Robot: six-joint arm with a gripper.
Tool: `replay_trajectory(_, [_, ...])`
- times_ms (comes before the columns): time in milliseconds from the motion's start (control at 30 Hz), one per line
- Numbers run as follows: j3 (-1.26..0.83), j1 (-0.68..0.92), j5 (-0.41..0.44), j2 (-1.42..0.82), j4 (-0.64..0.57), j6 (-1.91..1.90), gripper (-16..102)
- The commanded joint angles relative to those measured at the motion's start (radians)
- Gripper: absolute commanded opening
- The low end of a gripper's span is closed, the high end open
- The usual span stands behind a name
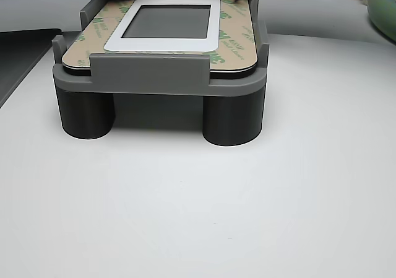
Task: Peel off protective film from adhesive tape.
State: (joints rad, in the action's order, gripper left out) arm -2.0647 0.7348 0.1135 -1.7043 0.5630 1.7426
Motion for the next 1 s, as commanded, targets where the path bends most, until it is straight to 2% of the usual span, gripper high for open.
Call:
replay_trajectory(0, [0.02, -0.017, -0.002, -0.014, -0.005, 0.002, -10])
replay_trajectory(967, [-0.038, -0.052, -0.026, -0.031, -0.051, 0.017, -10])
